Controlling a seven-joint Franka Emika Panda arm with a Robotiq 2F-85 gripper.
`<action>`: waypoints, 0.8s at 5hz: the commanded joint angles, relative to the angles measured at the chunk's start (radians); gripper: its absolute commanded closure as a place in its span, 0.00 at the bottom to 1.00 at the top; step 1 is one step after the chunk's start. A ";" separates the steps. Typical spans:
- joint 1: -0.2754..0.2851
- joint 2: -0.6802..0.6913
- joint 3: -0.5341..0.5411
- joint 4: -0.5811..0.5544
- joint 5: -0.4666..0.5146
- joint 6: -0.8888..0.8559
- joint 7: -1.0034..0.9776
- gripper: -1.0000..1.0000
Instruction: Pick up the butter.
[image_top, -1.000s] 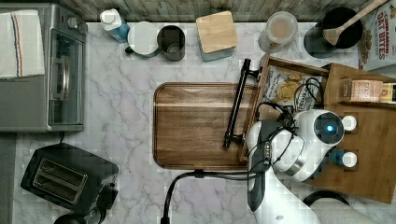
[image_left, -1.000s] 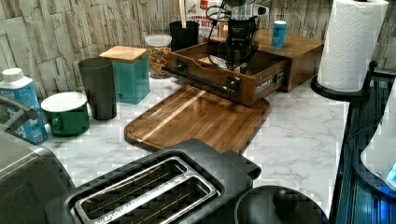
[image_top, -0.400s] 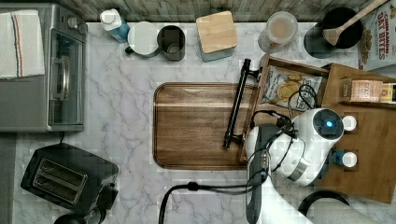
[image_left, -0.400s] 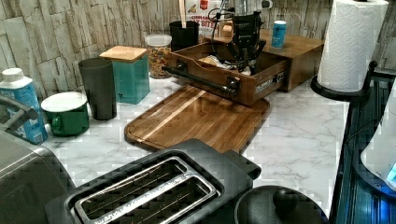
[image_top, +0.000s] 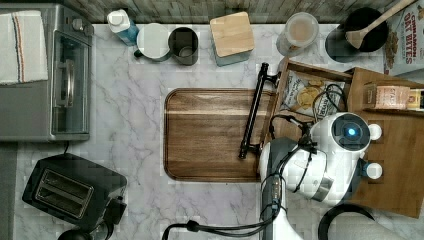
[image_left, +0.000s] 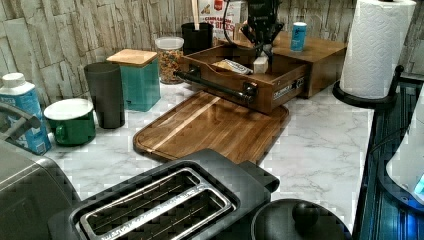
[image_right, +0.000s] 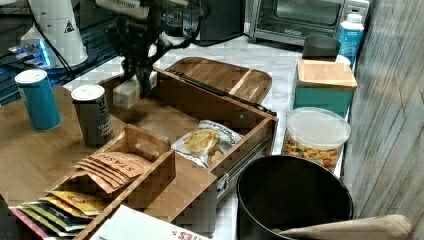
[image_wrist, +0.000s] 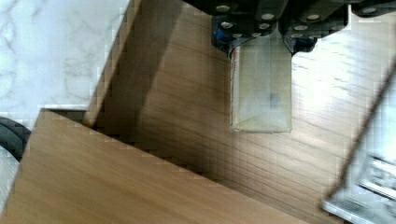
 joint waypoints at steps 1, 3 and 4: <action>0.101 -0.172 0.144 0.233 -0.033 -0.088 0.378 1.00; 0.143 -0.198 0.150 0.330 0.104 -0.237 0.343 1.00; 0.150 -0.196 0.150 0.335 0.095 -0.266 0.383 1.00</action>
